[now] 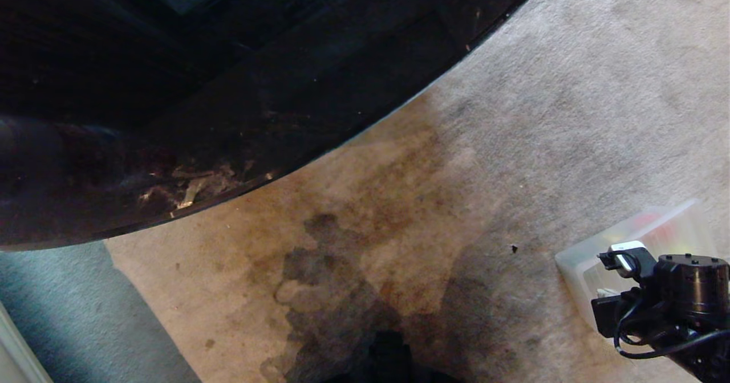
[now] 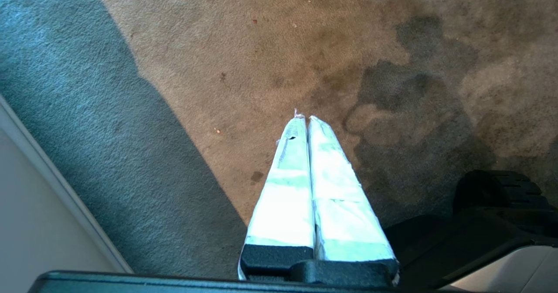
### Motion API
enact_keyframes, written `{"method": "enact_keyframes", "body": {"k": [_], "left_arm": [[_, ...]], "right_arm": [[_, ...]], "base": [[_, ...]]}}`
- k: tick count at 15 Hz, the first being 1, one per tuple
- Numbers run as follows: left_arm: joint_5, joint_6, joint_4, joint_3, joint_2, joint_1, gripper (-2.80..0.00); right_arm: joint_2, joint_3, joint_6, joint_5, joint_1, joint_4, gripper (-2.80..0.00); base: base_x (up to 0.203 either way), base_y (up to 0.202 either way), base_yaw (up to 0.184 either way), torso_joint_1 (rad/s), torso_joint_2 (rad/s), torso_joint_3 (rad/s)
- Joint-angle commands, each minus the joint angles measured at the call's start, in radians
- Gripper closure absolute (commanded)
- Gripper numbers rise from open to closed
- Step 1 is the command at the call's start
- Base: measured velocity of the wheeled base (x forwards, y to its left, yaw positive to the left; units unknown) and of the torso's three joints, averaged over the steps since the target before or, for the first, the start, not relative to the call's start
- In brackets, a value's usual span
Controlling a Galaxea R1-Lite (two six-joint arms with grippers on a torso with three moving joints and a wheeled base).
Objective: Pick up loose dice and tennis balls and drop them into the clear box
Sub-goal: Close the lid
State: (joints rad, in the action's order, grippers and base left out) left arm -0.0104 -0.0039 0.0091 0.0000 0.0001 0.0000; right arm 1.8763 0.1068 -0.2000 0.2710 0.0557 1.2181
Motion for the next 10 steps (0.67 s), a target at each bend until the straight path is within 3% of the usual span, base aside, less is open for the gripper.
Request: {"method": "enact_keyframes", "body": {"k": [1,4,10], "left_arm": [[0.000,-0.001,0.000,0.000,0.000,0.000,0.00],[0.000,-0.001,0.000,0.000,0.000,0.000,0.00],[0.000,-0.001,0.000,0.000,0.000,0.000,0.00]], "right_arm": [[0.089,-0.002,0.001,0.033,0.000,0.147,0.00],[0.137,-0.050,0.026,0.045,-0.001,0.312,0.00],[0.052,-0.073,0.066,0.044,-0.002,0.309,0.00]], "base": [[0.000,0.000,0.000,0.000,0.00,0.000],[0.000,0.000,0.000,0.000,0.00,0.000],[0.000,0.000,0.000,0.000,0.00,0.000]]}}
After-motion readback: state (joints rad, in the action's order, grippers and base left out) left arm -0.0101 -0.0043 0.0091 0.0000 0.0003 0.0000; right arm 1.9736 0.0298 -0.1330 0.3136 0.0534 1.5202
